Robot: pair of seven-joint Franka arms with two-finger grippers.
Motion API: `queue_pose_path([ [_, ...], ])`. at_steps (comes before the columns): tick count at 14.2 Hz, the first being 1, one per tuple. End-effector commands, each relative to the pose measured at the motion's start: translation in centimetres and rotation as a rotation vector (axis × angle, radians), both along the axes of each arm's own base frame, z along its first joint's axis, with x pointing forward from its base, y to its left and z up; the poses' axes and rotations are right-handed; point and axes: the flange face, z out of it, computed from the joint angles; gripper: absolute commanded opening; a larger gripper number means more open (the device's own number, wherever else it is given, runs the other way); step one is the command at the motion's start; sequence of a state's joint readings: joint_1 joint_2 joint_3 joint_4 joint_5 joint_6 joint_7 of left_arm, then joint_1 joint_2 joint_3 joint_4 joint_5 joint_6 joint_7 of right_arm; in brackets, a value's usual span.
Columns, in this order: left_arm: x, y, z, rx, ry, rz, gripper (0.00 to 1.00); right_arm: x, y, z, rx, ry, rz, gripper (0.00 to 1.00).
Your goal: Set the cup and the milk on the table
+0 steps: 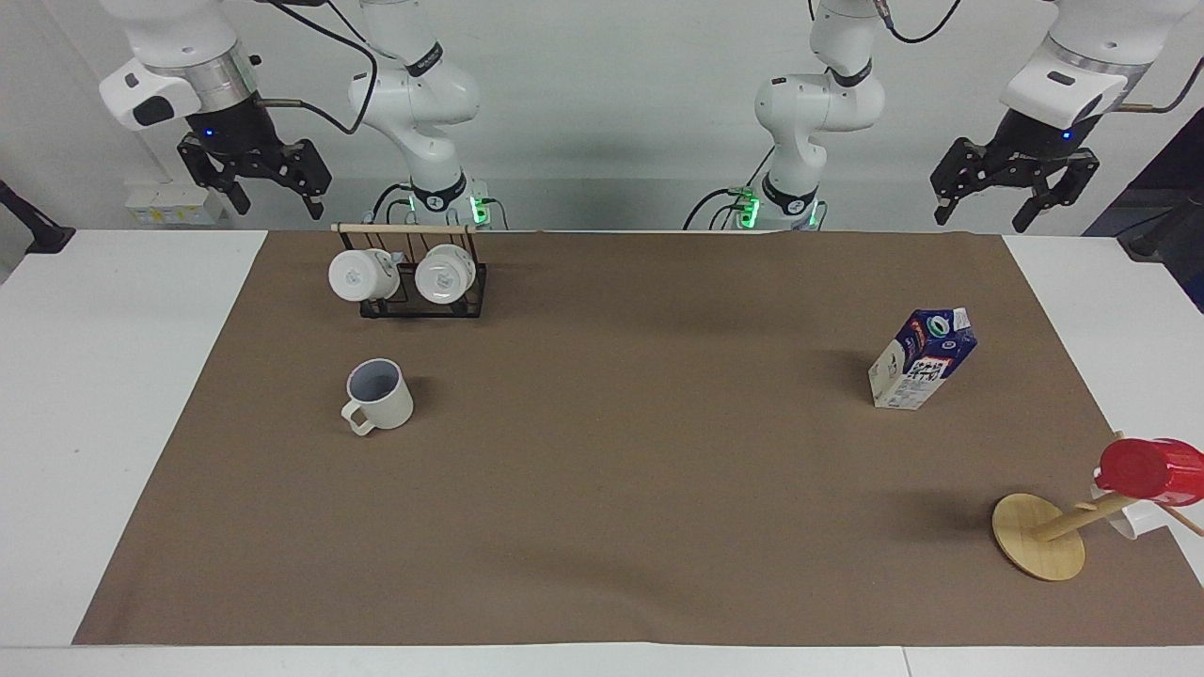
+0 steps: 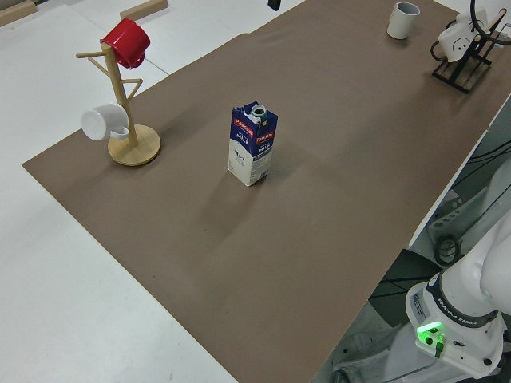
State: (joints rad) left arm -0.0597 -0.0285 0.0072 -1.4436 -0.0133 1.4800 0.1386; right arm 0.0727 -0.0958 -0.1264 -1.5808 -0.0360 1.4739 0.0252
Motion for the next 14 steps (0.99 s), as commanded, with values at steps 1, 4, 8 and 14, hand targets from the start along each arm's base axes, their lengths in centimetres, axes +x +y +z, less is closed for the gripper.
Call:
queue_pose_path([
  [1, -0.3, 0.2, 0.2, -0.001, -0.013, -0.002, 1.0, -0.4, 0.4, -1.2, -0.007, -0.001, -0.013, 1.0],
  [4, -0.3, 0.1, 0.2, -0.001, -0.013, -0.004, 1.0, 1.0, 2.5, -5.3, -0.007, -0.014, -0.001, 1.0],
  [8, -0.2, 0.3, 0.3, -0.001, -0.019, 0.0, 1.0, 2.9, 5.0, -11.2, -0.012, -0.007, -0.009, 1.0],
  [14, -0.2, 0.4, 0.3, -0.001, -0.021, 0.0, 1.0, 5.3, 7.6, -21.6, -0.017, -0.05, 0.013, 1.0],
])
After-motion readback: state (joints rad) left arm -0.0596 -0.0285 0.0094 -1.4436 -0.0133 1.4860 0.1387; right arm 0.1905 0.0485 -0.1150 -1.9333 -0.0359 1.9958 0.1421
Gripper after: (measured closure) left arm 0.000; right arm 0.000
